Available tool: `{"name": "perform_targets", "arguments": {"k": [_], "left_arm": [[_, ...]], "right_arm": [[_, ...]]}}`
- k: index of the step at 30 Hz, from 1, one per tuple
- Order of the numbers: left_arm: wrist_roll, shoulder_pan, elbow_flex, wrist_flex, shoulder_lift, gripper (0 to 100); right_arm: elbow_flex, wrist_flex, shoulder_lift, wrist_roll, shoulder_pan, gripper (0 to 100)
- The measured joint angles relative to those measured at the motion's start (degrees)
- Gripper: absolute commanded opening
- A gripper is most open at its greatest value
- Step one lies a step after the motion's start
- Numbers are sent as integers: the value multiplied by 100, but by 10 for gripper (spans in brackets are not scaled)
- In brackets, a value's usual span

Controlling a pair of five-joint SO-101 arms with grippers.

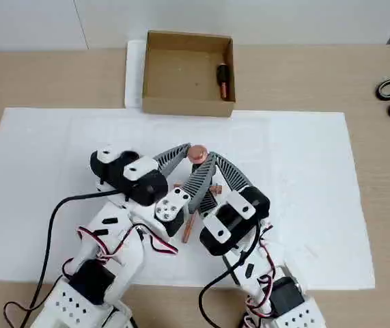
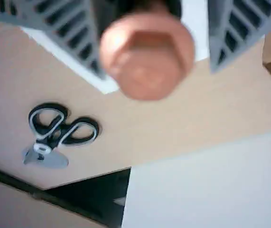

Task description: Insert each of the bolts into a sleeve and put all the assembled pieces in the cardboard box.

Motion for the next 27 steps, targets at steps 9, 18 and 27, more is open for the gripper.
{"name": "perform_targets", "arguments": {"k": [9, 18, 27], "left_arm": [[26, 0, -343, 79, 0, 160], [26, -1327, -1002, 255, -615, 160], [18, -2927, 105, 1881, -2699, 160]], "right_arm": [[0, 97, 9, 9, 9, 5], [-114, 527, 18, 9, 527, 4], [-1345, 1310, 369, 9, 923, 4]]}}
